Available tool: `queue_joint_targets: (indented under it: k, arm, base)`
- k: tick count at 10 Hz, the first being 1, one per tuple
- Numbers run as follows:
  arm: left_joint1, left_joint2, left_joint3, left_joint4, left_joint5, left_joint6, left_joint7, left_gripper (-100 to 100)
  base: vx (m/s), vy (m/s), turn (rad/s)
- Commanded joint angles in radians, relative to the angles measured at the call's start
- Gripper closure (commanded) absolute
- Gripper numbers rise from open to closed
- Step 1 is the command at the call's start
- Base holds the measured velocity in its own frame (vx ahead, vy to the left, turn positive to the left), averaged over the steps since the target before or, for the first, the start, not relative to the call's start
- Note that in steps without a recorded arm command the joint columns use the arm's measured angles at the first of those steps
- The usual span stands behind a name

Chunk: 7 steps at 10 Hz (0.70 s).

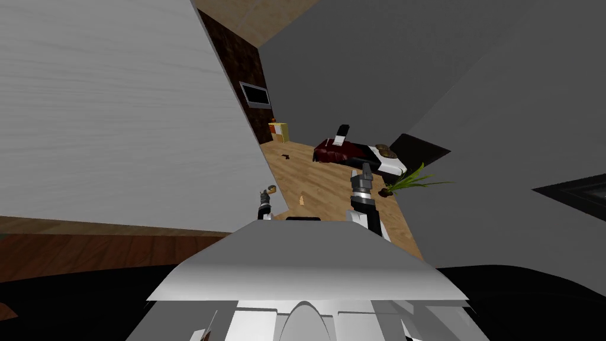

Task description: Push the door open

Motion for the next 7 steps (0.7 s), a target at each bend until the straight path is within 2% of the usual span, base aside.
queue_joint_targets:
  k: [1, 5, 6, 7]
  arm:
    - [0.002, -0.004, 0.015, -0.001, 0.007, -0.011, -0.003, 100]
    - [-0.001, -0.033, 0.049, 0.002, 0.023, -0.012, -0.012, 100]
    - [0.012, -0.024, 0.052, 0.001, 0.023, -0.010, -0.011, 100]
    - [0.013, -0.012, 0.072, -0.002, 0.034, -0.012, -0.017, 100]
  base:
    - [0.176, -0.055, 0.073]
    - [0.176, -0.039, 0.064]
    - [0.069, -0.003, 0.043]
    - [0.111, 0.001, 0.038]
